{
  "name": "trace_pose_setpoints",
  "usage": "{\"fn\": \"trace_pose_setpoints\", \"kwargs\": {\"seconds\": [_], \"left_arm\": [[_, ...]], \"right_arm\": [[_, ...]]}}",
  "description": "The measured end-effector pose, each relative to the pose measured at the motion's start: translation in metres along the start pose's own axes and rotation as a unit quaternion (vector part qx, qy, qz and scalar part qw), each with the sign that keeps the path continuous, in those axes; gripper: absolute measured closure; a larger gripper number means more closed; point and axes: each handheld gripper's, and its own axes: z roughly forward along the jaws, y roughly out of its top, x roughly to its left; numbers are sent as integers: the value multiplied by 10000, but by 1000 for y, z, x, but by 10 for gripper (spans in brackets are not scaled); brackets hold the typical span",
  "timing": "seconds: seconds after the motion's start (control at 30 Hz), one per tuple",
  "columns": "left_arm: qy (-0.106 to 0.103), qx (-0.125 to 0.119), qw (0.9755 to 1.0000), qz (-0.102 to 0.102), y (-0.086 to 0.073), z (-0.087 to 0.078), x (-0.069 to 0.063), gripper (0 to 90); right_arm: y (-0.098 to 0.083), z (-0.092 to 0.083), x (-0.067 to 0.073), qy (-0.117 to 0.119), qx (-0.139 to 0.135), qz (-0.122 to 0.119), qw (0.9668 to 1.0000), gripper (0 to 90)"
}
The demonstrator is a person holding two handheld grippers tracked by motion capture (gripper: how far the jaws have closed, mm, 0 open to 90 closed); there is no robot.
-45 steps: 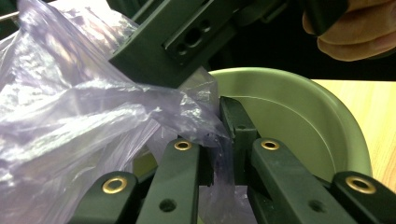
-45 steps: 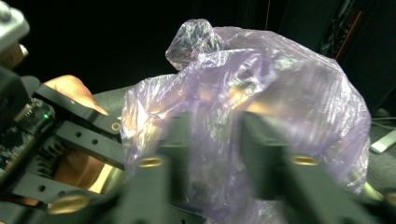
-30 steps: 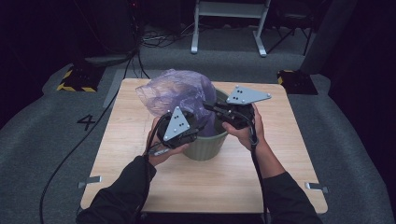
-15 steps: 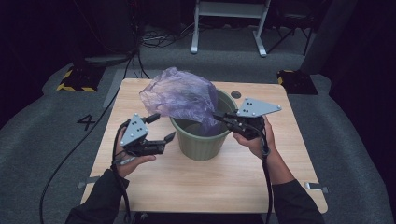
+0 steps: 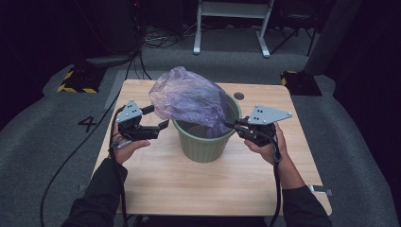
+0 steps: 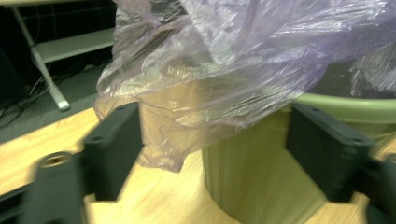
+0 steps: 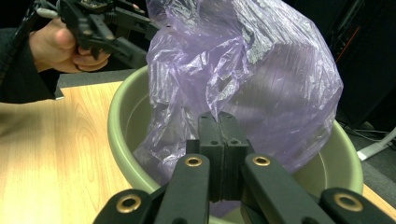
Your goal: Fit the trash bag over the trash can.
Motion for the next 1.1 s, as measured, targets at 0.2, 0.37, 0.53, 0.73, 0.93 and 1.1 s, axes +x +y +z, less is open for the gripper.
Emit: {"fn": "trace_pose_setpoints", "kwargs": {"seconds": [0.2, 0.37, 0.53, 0.73, 0.93, 1.1], "left_arm": [[-1, 26, 9995, 317, 6, 3, -6, 736], [-19, -72, 9991, 416, 8, -1, -9, 890], [-106, -157, 9976, 668, 11, -7, -20, 897], [-26, -229, 9967, 784, 14, -13, -22, 897], [108, -368, 9961, 798, 15, -23, -20, 897], [140, -479, 9948, 891, 18, -29, -23, 896]], "right_arm": [[-8, -9, -2, 10, -11, 61, 10000, 894], [-16, -19, -5, -116, 11, 130, 9998, 637], [-17, -27, -14, -255, -17, 290, 9993, 376], [1, -21, -15, -432, -21, 392, 9983, 347], [0, 20, -17, -513, 669, 388, 9957, 608], [-2, 34, -15, -495, 782, 500, 9945, 378]]}}
